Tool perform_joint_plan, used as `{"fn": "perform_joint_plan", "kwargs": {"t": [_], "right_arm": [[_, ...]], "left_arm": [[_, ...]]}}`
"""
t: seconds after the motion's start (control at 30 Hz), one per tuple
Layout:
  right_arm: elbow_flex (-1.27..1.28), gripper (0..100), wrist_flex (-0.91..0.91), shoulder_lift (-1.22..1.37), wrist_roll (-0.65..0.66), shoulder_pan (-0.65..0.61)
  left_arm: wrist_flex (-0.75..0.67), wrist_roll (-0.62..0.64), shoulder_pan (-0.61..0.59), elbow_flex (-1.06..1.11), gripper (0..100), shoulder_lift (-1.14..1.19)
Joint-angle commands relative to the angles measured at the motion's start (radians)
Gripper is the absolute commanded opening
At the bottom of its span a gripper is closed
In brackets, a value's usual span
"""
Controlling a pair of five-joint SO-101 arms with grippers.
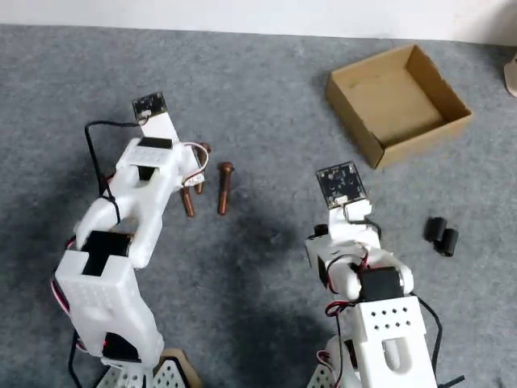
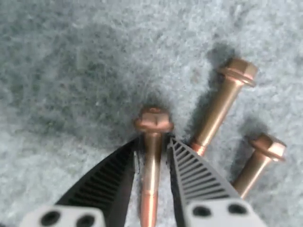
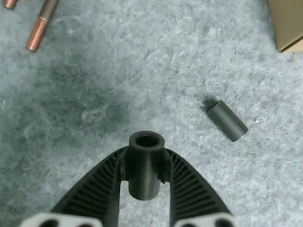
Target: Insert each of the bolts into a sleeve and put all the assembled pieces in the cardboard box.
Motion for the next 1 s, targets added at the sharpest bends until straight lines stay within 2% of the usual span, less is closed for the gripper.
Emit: {"fn": "perform_joint_plan", "kwargs": {"t": [0.0,0.07,0.17,0.3,0.5,0.63,0.8,0.97], "right_arm": [[-0.005,0.5,-0.030,-0.021,0.014,-0.007],[-0.005,0.5,-0.031,-0.033,0.012,-0.019],[0.035,0.5,-0.030,-0.128,-0.011,-0.054],[0.125,0.5,-0.025,-0.364,-0.015,-0.107],[0.229,0.5,-0.024,-0.624,-0.012,-0.110],[0.268,0.5,-0.025,-0.699,0.032,-0.110],[0.329,0.5,-0.031,-0.728,0.095,-0.117],[0.357,0.5,-0.031,-0.727,0.133,-0.263]], "left_arm": [[-0.017,0.002,-0.012,-0.039,6,0.001],[-0.015,0.002,-0.012,-0.039,0,-0.008],[-0.009,0.006,-0.001,-0.033,0,-0.013],[0.110,0.009,0.021,-0.038,1,-0.084],[0.256,0.009,0.088,-0.028,1,-0.291],[0.270,0.018,0.136,-0.028,1,-0.401],[0.267,0.101,0.206,-0.028,1,-0.518],[0.267,0.114,0.288,-0.027,1,-0.627]]}}
